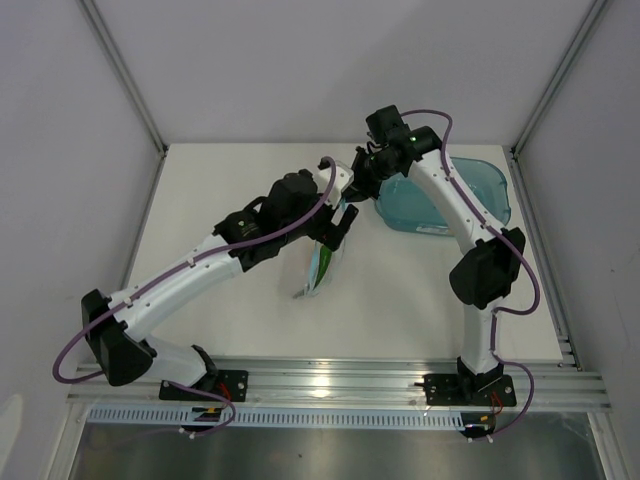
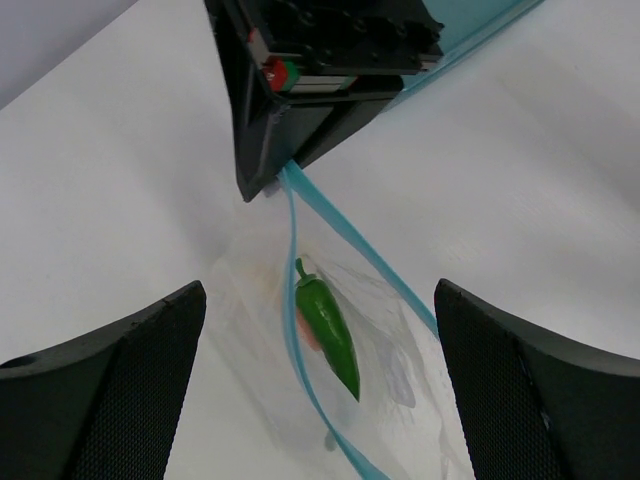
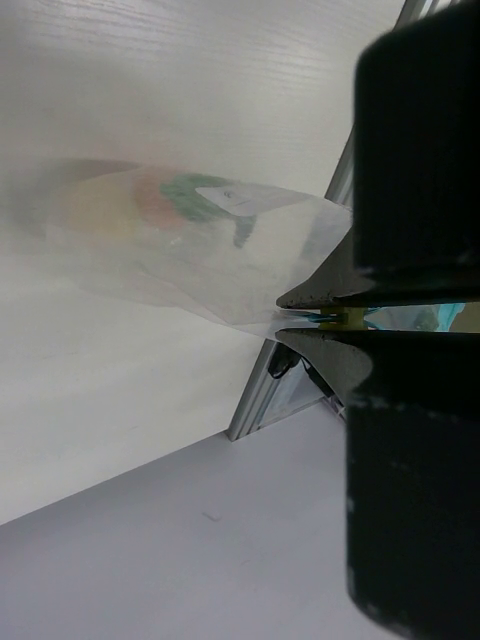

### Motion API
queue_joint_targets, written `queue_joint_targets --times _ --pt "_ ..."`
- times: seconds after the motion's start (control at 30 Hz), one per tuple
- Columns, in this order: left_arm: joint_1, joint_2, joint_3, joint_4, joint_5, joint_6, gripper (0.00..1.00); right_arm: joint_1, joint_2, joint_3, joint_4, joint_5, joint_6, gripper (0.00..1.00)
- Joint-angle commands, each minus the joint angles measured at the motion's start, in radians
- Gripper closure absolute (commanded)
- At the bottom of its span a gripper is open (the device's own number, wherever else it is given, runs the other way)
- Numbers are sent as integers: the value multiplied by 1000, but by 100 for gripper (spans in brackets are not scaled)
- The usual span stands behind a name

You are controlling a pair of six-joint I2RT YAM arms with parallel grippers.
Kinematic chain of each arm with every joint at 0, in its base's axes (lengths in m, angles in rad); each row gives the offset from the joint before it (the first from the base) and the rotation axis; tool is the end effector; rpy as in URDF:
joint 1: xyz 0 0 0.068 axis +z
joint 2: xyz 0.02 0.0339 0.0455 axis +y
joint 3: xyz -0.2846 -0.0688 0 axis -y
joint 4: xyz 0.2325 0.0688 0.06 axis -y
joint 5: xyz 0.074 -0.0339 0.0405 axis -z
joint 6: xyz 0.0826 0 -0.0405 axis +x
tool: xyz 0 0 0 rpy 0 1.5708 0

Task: Place the food in the zip-top bag and seal the zipper
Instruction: Adjust the zipper food storage bag at the center of the board.

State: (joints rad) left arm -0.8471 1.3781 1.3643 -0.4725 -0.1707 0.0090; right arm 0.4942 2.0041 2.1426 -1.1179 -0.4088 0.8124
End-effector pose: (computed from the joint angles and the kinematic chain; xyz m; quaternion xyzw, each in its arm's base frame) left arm 0.2331 -0.2426 0.3770 0.3142 0.7947 -0.1425 0.4994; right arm 0.3762 0.2400 0.3390 0.0900 0.9342 0.3276 0.1086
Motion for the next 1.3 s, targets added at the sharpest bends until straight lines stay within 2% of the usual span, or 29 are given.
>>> queue_joint_targets --times 0.0,0.13,0.43,0.6,0.7,0.8,0.83,0.9,0.93,1.0,1.03,1.1,1.13,1.17,1.23,1.27 --pt "-24 -2 50 11 37 -1 4 4 -13 22 1 -16 10 100" --pt "-38 29 75 -21 50 -40 4 7 -21 16 -3 -5 14 100" --pt "-47 139 113 -153 -108 -156 4 26 -42 -9 -5 36 41 100" --pt "-47 131 55 -133 -113 -172 10 29 -61 -44 7 48 54 100" --pt "-47 128 47 -141 -96 -173 19 29 -64 -49 13 50 57 100" --pt "-46 119 39 -153 -72 -172 35 29 -67 -55 18 54 57 100" --pt "-46 110 38 -158 -50 -170 46 29 -68 -59 23 54 59 100" --pt "-46 101 32 -161 -27 -164 60 29 -70 -66 27 57 62 95" --pt "-46 90 32 -164 -3 -162 70 29 -71 -70 33 57 64 91" --pt "-44 81 39 -173 19 -152 79 30 -73 -73 35 61 65 86" --pt "-44 72 33 -178 33 -144 88 30 -74 -76 41 61 59 81" --pt "-40 64 35 -198 51 -139 99 30 -80 -78 43 74 51 72" --pt "-32 52 36 -202 65 -136 99 30 -80 -76 41 80 44 62" --pt "-26 44 35 -209 97 -135 99 29 -82 -70 37 90 21 56" --pt "2 26 21 -216 140 -138 99 23 -84 -63 20 119 -5 50" --pt "14 3 15 -215 205 -144 99 18 -82 -35 4 132 -39 48"
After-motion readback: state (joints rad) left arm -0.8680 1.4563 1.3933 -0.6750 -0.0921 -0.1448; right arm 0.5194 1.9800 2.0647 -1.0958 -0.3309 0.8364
